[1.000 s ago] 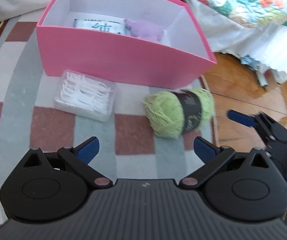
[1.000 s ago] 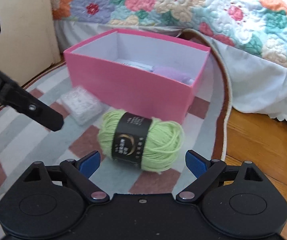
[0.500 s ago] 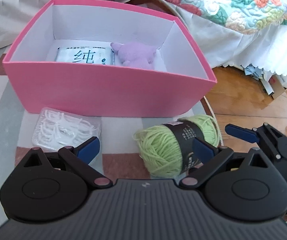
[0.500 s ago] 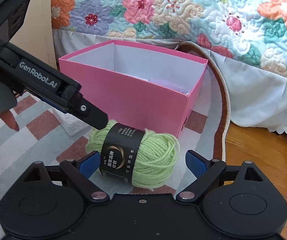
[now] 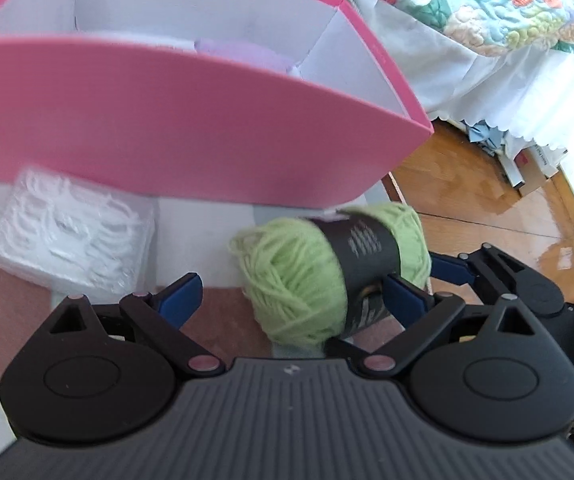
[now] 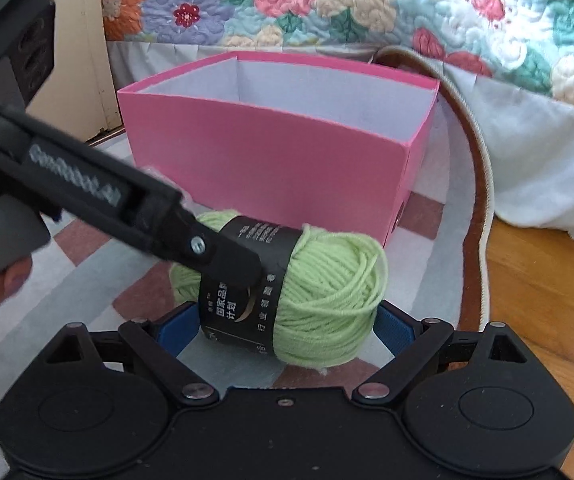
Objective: Organize objects
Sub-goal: 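Lower both tools around the green yarn ball and close on it, then lift the yarn ball with both tools and carry it over the pink box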
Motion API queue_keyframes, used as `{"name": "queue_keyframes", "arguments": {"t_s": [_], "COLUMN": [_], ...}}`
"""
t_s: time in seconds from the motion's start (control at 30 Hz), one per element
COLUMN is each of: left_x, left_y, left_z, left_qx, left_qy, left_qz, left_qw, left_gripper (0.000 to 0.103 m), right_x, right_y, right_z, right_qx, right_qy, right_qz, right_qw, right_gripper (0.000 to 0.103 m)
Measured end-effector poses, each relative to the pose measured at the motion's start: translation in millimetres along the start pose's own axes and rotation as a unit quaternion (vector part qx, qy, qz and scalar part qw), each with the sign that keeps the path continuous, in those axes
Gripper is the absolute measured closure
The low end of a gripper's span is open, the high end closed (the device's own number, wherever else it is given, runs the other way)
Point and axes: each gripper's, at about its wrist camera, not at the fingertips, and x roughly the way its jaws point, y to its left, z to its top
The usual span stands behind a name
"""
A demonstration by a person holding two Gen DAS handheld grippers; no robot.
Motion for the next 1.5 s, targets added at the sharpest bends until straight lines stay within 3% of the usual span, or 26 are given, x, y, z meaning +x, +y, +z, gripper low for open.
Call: {"name": "queue_keyframes", "arguments": {"t_s": [0.07,0.17,0.27,0.33,0.43,0.8,0.97,1.1,1.5], "left_x": [1.3,-3.4,-6.0,-4.7,-2.2,-20.4,-27.4,-34.4,-60.4], "left_y": [2.2,3.0,4.2,10.6,22.6,0.7,-4.1,1.7,20.4], "left_z": [-2.8,-7.0,-6.1,-4.2,0.4,-0.4,-4.4,-4.7,-3.6], "left_qx": [-0.005,0.0,0.004,-0.02,-0.075,0.014,0.025,0.002,-0.021], "left_qy": [-0.007,-0.033,-0.034,-0.021,0.002,0.003,0.013,0.01,0.054], "left_qz": [-0.015,-0.038,-0.046,-0.061,-0.091,-0.053,-0.047,-0.043,-0.027], "left_qw": [0.9999,0.9987,0.9984,0.9977,0.993,0.9985,0.9985,0.999,0.9979], "left_gripper": [0.013,0.034,0.038,0.04,0.04,0.039,0.039,0.04,0.044], "right_x": [1.8,2.7,5.2,8.8,17.1,7.7,0.9,-3.4,-17.0], "right_y": [0.4,1.2,1.6,4.7,6.2,24.8,28.8,33.2,45.7], "right_z": [-0.9,-1.2,0.1,0.0,2.1,9.2,10.3,11.5,20.8], "right_qx": [0.005,0.016,0.046,0.048,0.048,0.046,0.036,0.042,0.059], "right_qy": [0.001,-0.008,-0.011,-0.009,0.009,0.011,0.016,0.019,0.022], "right_qz": [0.002,-0.002,-0.002,-0.005,-0.007,-0.004,-0.001,0.011,0.07], "right_qw": [1.0,1.0,0.999,0.999,0.999,0.999,0.999,0.999,0.996], "right_gripper": [0.009,0.013,0.016,0.016,0.016,0.021,0.021,0.02,0.017]}}
